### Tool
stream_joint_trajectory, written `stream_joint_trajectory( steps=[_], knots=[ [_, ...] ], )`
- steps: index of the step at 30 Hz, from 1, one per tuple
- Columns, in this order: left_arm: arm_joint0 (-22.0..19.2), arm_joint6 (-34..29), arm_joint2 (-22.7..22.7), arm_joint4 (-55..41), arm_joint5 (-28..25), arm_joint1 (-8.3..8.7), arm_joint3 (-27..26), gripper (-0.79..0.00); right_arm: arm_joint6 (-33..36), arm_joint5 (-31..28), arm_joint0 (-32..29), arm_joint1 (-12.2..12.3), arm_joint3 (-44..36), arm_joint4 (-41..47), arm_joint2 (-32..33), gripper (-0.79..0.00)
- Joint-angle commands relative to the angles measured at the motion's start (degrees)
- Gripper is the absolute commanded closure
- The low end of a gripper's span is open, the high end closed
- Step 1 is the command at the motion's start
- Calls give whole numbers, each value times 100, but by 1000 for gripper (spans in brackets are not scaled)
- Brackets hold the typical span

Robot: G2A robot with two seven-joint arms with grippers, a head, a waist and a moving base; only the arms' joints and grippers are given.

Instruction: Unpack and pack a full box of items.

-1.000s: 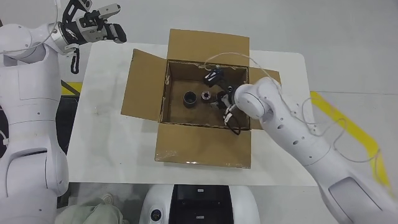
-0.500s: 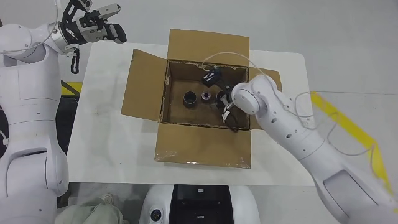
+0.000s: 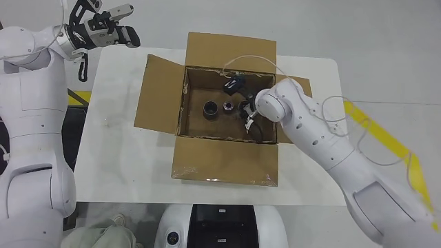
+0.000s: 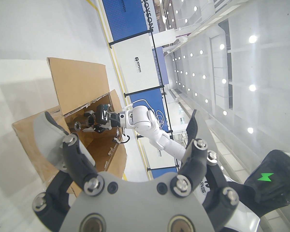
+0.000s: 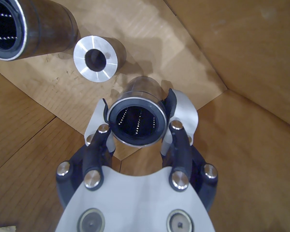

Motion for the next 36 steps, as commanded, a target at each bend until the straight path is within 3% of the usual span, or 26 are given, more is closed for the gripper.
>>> stream_joint_trajectory(
  steps=[1, 11, 21, 28, 36],
  knots=[
    [0, 0, 0, 0, 0, 0, 0, -785, 5, 33, -4, -1, -23, -31, 33, 0],
    [0, 0, 0, 0, 0, 0, 0, -785, 162, 19, -307, 140, -822, -202, 426, 0],
    [0, 0, 0, 0, 0, 0, 0, -785, 344, -32, -966, 381, -2255, -428, 1046, 0],
    [0, 0, 0, 0, 0, 0, 0, -785, 201, -66, -1544, 529, -3292, -465, 1540, 0],
    [0, 0, 0, 0, 0, 0, 0, -785, -66, 8, -1980, 620, -3857, -395, 1978, 0]
  ],
)
